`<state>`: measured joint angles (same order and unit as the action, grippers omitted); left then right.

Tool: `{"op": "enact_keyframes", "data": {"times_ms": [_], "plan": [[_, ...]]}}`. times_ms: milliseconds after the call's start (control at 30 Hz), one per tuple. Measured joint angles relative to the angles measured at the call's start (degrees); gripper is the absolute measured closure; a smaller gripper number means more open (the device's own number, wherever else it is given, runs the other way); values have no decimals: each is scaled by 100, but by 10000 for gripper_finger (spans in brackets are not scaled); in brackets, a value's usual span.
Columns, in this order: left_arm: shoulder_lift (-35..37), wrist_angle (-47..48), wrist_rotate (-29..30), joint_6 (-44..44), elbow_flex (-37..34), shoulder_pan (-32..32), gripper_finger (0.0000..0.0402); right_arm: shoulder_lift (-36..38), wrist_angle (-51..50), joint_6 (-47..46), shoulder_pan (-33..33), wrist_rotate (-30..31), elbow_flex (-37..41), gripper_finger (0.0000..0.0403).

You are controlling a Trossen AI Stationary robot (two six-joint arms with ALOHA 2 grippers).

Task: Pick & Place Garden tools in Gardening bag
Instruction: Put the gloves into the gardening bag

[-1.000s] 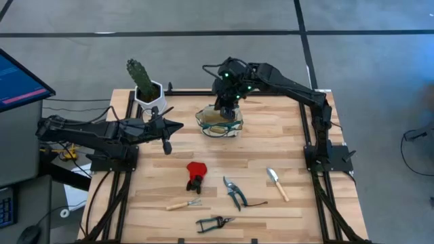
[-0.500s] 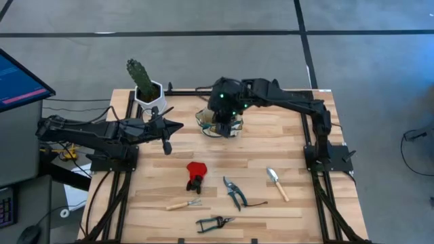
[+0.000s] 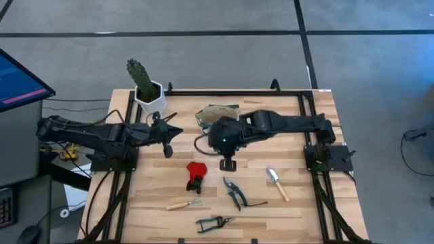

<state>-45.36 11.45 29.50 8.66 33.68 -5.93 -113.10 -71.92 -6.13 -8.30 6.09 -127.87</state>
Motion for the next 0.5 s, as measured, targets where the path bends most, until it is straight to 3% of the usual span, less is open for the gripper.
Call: {"op": "enact_keyframes", "data": {"times_ms": [267,500], "plan": [[0,-185,-583,915,-383,-51,398,0,-347,-352,-365,196,0,402],[0,-267,-621,1158,-418,-403,398,0,-57,-403,-681,261,0,399]]}}
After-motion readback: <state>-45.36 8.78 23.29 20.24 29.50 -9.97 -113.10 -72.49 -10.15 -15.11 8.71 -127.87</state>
